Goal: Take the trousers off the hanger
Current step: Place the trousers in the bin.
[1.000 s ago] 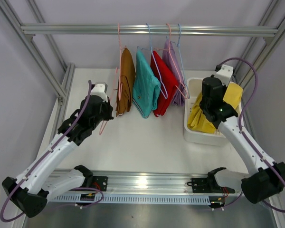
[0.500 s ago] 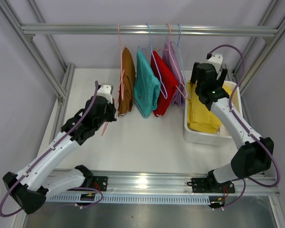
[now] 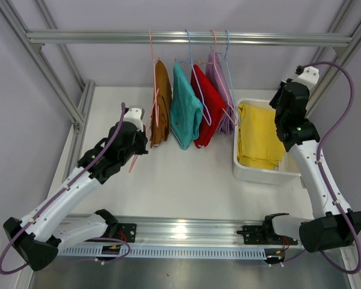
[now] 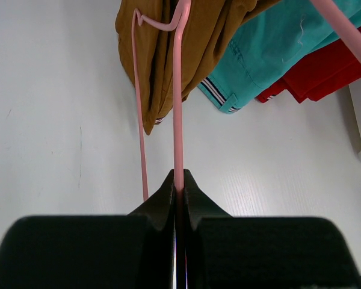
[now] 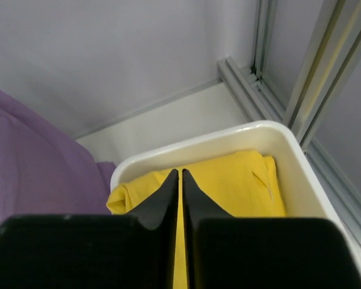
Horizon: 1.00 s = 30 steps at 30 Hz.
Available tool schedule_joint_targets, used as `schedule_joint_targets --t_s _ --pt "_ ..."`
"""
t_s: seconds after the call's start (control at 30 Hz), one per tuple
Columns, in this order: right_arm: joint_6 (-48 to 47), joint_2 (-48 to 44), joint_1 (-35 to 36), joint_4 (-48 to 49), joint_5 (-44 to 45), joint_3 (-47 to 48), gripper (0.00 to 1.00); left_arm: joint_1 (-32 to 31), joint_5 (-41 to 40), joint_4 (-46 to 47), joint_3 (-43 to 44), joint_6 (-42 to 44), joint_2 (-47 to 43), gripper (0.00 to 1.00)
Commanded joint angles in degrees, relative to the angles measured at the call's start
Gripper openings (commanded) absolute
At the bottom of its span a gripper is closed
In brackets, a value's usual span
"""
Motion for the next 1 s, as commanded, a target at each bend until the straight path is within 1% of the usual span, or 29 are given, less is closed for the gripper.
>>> schedule_joint_targets --t_s 0.0,0.03,0.17,0.33,0.43,0.47,0.7,0.83,0.97 --pt "2.84 0.93 -1.06 -0.60 -4.63 -4.01 0.03 -0.82 -0.02 0.61 2.70 1.37 0.09 0.00" --pt "3.20 1.37 -1.15 -0.77 -5.50 -4.46 0.00 -0.82 -0.02 0.61 3.22 1.37 0.18 0.00" --pt "4.95 4.44 -1.15 -1.04 -9.19 -5.95 0.00 -0.91 -0.28 0.52 2.70 1.46 0.18 0.00" --pt "6.53 8.66 -1.15 2.29 -12.10 -8.33 0.00 -0.91 -0.46 0.52 2.78 1.46 0.09 0.00" --pt "7.33 13.40 -1.23 2.91 -13.68 -8.51 0.00 -1.00 -0.63 0.43 2.70 1.54 -0.08 0.01" --pt "7.59 15.85 -1.23 2.92 -13.95 -8.68 0.00 -1.00 -0.72 0.43 2.78 1.54 -0.17 0.01" --pt "8.73 23.86 -1.23 3.36 -15.27 -11.40 0.00 -1.26 -0.37 0.34 2.78 1.54 -0.52 0.00" --pt "8.74 26.86 -1.32 3.27 -15.27 -12.28 0.00 -1.70 -0.72 0.25 2.78 1.63 -0.70 0.00" --pt "8.47 27.92 -1.50 2.30 -15.71 -11.94 0.00 -1.96 -1.16 0.25 2.78 1.81 -0.79 0.00"
